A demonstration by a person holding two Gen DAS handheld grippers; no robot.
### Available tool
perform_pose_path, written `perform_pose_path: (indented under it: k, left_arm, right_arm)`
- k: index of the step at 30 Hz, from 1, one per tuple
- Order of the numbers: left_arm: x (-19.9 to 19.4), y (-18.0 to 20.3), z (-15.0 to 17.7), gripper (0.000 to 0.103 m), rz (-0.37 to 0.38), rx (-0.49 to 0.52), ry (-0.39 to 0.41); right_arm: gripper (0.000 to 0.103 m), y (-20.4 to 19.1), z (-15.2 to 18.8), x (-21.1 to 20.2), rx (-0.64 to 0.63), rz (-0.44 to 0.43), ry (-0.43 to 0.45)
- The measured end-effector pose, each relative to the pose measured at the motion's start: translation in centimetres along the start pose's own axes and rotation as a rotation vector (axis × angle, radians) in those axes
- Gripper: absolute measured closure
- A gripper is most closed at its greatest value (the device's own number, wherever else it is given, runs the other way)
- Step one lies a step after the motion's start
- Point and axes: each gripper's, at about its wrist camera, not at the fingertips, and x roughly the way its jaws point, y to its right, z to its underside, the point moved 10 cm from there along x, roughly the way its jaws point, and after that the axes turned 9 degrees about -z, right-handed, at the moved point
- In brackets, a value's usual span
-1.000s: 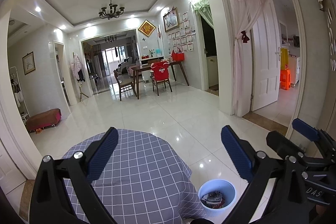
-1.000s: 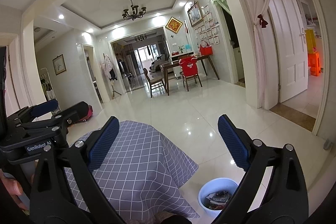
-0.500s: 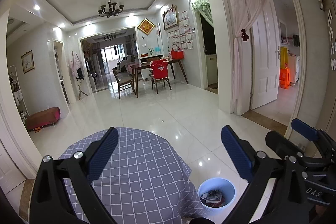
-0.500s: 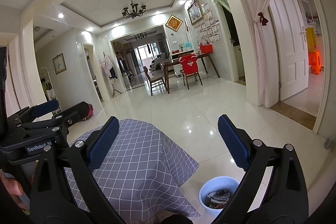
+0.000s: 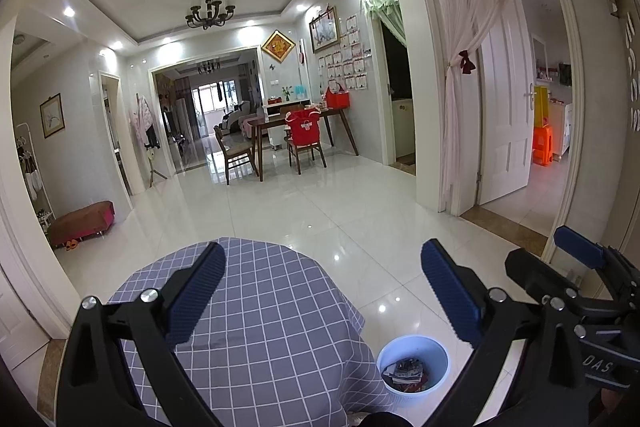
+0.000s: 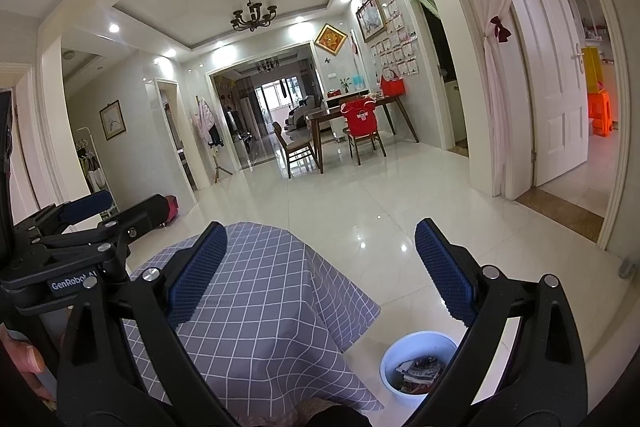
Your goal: Collect trash
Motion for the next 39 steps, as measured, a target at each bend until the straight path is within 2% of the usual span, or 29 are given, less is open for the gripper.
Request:
perform_pose_path:
  k: [14,39]
  left_arm:
    - [0.0,-0.2,0.0,0.007,-0.001,0.001,-0.002]
    - [0.4,-0.4,1.3,0.007,0.003,0.002,-0.011]
  right_arm:
    - [0.01,-0.3,1.4,0.5,0.007,-0.008,-0.014]
    - [0.01,0.2,0.9,1.2,0.018,-0.02,-0.033]
